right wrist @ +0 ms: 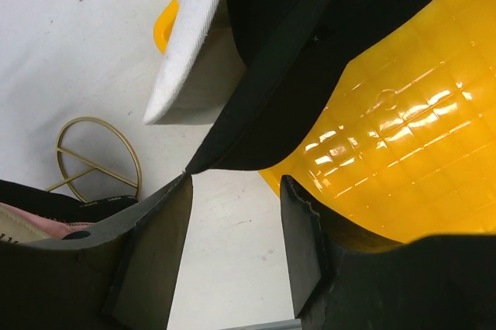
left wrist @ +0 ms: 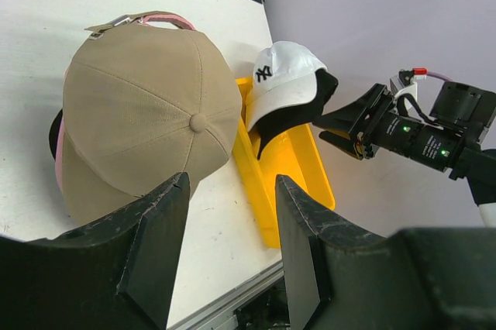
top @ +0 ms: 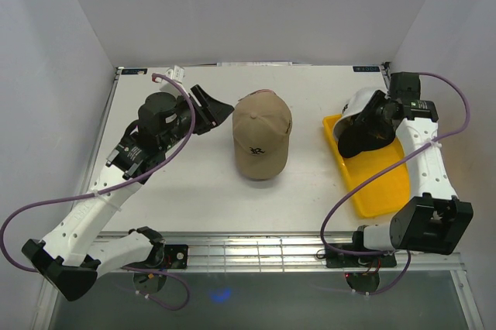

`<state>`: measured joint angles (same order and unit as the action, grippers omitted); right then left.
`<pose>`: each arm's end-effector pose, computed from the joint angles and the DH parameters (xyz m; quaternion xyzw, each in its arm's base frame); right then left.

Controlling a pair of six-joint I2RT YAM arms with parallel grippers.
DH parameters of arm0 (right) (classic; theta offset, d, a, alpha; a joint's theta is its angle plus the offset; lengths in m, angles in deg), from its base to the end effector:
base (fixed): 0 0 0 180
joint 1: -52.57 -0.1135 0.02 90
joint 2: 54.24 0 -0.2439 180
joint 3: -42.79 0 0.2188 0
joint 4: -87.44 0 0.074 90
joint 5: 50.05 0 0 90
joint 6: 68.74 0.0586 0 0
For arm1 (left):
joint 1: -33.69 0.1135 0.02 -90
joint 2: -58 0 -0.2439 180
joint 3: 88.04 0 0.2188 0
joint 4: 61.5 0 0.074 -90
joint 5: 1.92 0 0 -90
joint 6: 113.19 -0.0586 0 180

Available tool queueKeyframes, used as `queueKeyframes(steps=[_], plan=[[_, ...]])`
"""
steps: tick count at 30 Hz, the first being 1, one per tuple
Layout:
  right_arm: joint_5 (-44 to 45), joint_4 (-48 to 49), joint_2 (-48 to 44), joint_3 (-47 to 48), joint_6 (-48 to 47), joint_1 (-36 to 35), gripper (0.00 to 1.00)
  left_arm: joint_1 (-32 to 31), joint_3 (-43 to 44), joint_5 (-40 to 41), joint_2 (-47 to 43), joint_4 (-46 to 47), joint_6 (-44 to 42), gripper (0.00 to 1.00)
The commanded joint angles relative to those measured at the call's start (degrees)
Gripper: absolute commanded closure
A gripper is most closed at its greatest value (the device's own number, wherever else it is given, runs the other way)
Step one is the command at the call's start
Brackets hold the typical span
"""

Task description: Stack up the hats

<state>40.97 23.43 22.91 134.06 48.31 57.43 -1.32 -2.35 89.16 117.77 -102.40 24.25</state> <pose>0.2623 -0.0234 0.3033 0.2611 0.9023 0.0578 0.3381 0.1825 -0.1265 0.3856 -0.0916 0.7879 -0.3956 0.4629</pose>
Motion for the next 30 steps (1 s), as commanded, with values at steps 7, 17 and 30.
queueKeyframes(steps=[7, 17, 30], plan=[[-0.40, 5.29, 3.19, -1.26, 2.83, 0.32, 0.46, -0.15, -0.43, -0.20, -1.06, -0.50, -0.86, 0.41], [-0.14, 7.84, 1.96, -7.58, 2.66, 0.32, 0.60, -0.15, -1.49, -0.12, -0.88, -0.49, -0.59, 0.41], [8.74, 0.20, -6.47, -5.13, -2.70, 2.60, 0.92, -0.15, -2.28, 0.50, -1.41, -0.49, -0.42, 0.41]])
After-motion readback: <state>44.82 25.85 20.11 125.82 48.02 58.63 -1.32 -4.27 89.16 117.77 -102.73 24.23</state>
